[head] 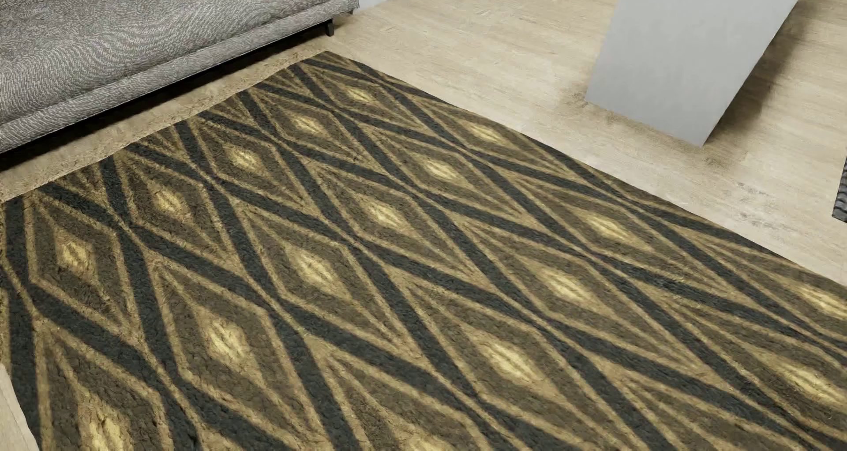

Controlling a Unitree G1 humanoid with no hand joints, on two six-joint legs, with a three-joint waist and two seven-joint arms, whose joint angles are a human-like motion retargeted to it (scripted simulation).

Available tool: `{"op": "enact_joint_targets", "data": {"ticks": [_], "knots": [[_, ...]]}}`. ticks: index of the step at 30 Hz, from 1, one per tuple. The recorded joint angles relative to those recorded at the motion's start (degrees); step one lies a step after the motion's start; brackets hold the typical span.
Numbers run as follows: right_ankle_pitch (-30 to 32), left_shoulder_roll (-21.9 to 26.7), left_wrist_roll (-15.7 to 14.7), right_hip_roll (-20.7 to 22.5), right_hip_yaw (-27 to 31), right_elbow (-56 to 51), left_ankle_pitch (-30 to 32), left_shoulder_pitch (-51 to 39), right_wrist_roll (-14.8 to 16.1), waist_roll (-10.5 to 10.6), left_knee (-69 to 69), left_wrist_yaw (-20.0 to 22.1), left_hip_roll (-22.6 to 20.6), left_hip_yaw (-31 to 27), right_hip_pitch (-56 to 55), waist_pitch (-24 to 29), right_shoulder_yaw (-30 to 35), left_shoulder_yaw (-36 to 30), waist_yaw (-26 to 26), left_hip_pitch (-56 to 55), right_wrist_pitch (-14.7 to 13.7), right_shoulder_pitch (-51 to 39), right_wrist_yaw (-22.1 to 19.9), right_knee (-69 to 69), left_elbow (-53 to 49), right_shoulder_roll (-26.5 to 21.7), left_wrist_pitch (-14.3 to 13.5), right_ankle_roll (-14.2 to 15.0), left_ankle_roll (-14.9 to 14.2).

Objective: Head to the armchair

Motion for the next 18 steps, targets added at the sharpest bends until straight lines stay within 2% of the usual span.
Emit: {"op": "enact_joint_targets", "data": {"ticks": [3, 8, 9, 10, 12, 13, 14, 15, 17, 18], "knots": [[3.6, -0.9, 0.0, 0.5, 0.0, -2.4, -0.2, -1.9, 0.0, 0.5, -0.3, 0.0, 0.2, 0.0, -1.5, -0.1, -1.4, 1.1, -0.3, 0.5, 0.0, -1.1, 0.0, -0.6, -1.5, -0.3, 0.0, 0.0, 0.0], [5.4, -1.2, 0.0, 1.1, 0.0, -5.1, -2.7, -2.2, 0.0, 0.9, -1.1, 0.0, 0.3, 0.0, -1.9, 0.1, -1.7, 1.0, -0.3, 2.1, 0.0, -1.7, 0.0, 0.0, -1.1, 0.7, 0.0, 0.0, 0.0], [6.6, -1.0, 0.0, 0.7, 0.0, -5.1, -3.2, -2.3, 0.0, 0.3, -1.0, 0.0, -0.4, 0.0, -2.7, 0.6, -2.2, 1.5, -1.9, 0.7, 0.0, -2.2, 0.0, 0.4, -1.3, 1.2, 0.0, 0.0, 0.0], [7.4, -0.8, 0.0, 1.3, 0.0, -5.6, -4.3, -1.6, 0.0, 0.5, 0.1, 0.0, -0.2, 0.0, -2.7, 0.8, -0.1, 1.1, -0.4, 0.1, 0.0, -2.0, 0.0, 0.6, -1.1, 1.0, 0.0, 0.0, 0.0], [6.0, -0.3, 0.0, 1.6, 0.0, -5.4, -7.1, 0.0, 0.0, 0.3, 7.1, 0.0, -0.3, 0.0, -1.2, 2.1, 0.8, 2.0, 0.2, -4.4, 0.0, -1.9, 0.0, 1.0, -0.9, 0.7, 0.0, 0.0, 0.0], [4.9, -0.5, 0.0, 2.5, 0.0, -4.8, -6.4, 0.4, 0.0, 1.1, 13.9, 0.0, 0.7, 0.0, 1.4, 3.7, 2.3, 1.7, 0.7, -7.5, 0.0, -2.5, 0.0, 0.5, 0.2, 0.1, 0.0, 0.0, 0.0], [3.9, -0.6, 0.0, 2.3, 0.0, -9.5, -7.0, 0.8, 0.0, 1.2, 19.5, 0.0, 0.1, 0.0, 2.8, 5.0, 1.5, 1.0, 1.2, -10.9, 0.0, -1.7, 0.0, 0.4, 0.1, -1.8, 0.0, 0.0, 0.0], [2.5, -0.6, 0.0, 1.2, 0.0, -9.3, -7.4, 1.8, 0.0, 0.6, 23.8, 0.0, 0.2, 0.0, 3.8, 4.7, 2.8, 0.6, 3.8, -14.0, 0.0, -2.3, 0.0, 0.1, 0.4, -2.4, 0.0, 0.0, 0.0], [0.1, 0.1, 0.0, 0.0, 0.0, -9.5, -5.7, 3.6, 0.0, -0.9, 21.2, 0.0, -0.5, 0.0, 7.4, 5.3, 2.6, 0.7, 6.2, -18.6, 0.0, -3.7, 0.0, -1.2, 0.9, -2.2, 0.0, 0.0, 0.0], [-1.0, 0.7, 0.0, -0.8, 0.0, -7.5, -4.1, 3.7, 0.0, -1.7, 19.2, 0.0, 0.3, 0.0, 6.8, 5.5, 0.6, 0.1, 9.1, -22.2, 0.0, -5.6, 0.0, -1.0, 1.7, -1.3, 0.0, 0.0, 0.0]]}}
